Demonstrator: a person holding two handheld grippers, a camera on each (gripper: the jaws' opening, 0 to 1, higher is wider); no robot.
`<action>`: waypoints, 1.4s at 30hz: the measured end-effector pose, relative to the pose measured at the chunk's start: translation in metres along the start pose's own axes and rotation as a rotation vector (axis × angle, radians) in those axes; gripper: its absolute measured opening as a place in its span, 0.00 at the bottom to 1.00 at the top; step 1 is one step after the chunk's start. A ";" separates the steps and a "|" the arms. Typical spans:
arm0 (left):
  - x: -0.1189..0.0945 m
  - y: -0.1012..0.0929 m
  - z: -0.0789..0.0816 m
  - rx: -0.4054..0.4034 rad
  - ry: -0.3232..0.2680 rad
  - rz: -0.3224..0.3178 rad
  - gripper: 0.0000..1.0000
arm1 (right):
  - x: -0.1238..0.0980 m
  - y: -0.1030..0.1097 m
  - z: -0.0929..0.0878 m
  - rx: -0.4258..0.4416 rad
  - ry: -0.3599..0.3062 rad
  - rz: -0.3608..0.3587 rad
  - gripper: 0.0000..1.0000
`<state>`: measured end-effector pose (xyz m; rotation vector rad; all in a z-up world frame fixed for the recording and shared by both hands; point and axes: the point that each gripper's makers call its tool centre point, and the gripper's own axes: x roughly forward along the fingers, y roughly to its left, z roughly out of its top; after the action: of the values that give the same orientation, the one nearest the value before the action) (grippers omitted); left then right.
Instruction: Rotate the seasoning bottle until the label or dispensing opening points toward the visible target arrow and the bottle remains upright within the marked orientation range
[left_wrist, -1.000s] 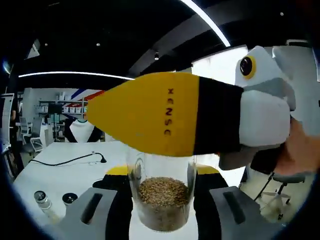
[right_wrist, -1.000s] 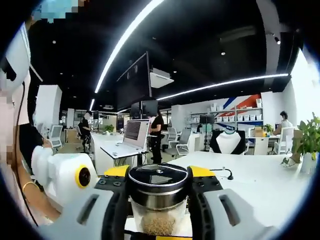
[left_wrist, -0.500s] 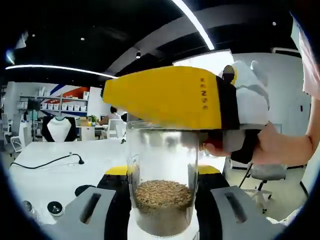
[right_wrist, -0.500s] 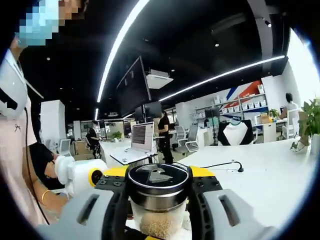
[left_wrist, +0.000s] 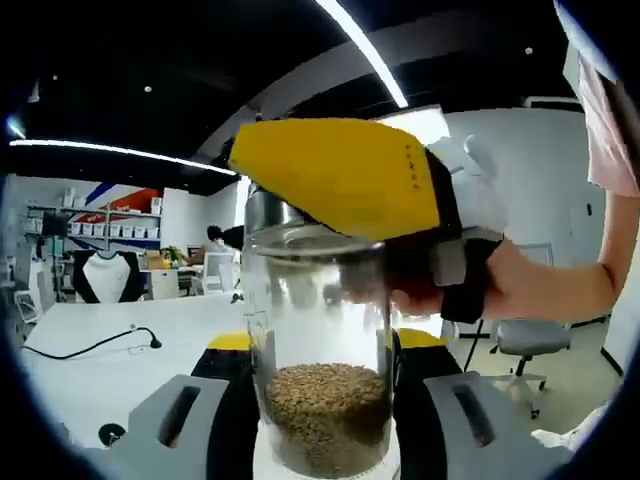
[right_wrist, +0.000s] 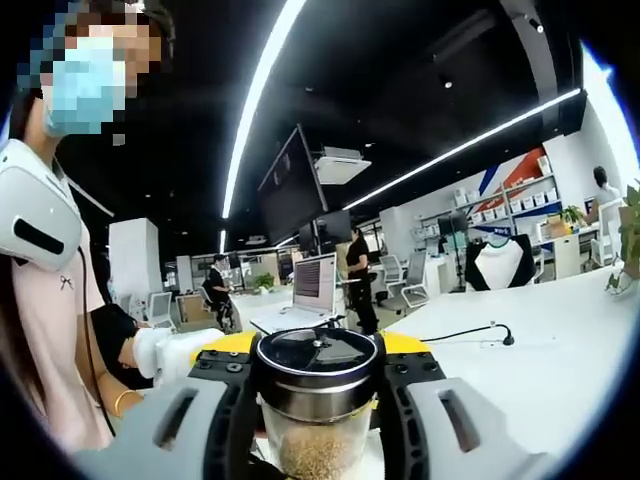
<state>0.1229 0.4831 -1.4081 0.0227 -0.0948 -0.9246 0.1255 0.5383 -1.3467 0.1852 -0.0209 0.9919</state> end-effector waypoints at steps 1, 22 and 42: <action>0.000 0.004 0.001 0.006 -0.016 0.032 0.49 | -0.001 -0.005 -0.001 -0.020 -0.003 -0.035 0.43; -0.009 0.039 0.004 -0.084 -0.049 0.341 0.48 | 0.026 0.002 -0.003 -0.151 -0.029 -0.263 0.43; -0.013 0.020 0.019 -0.019 -0.026 0.007 0.45 | 0.015 0.007 0.008 -0.089 0.012 0.050 0.42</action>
<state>0.1292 0.5064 -1.3893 -0.0073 -0.1105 -0.9186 0.1286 0.5530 -1.3361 0.0976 -0.0586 1.0401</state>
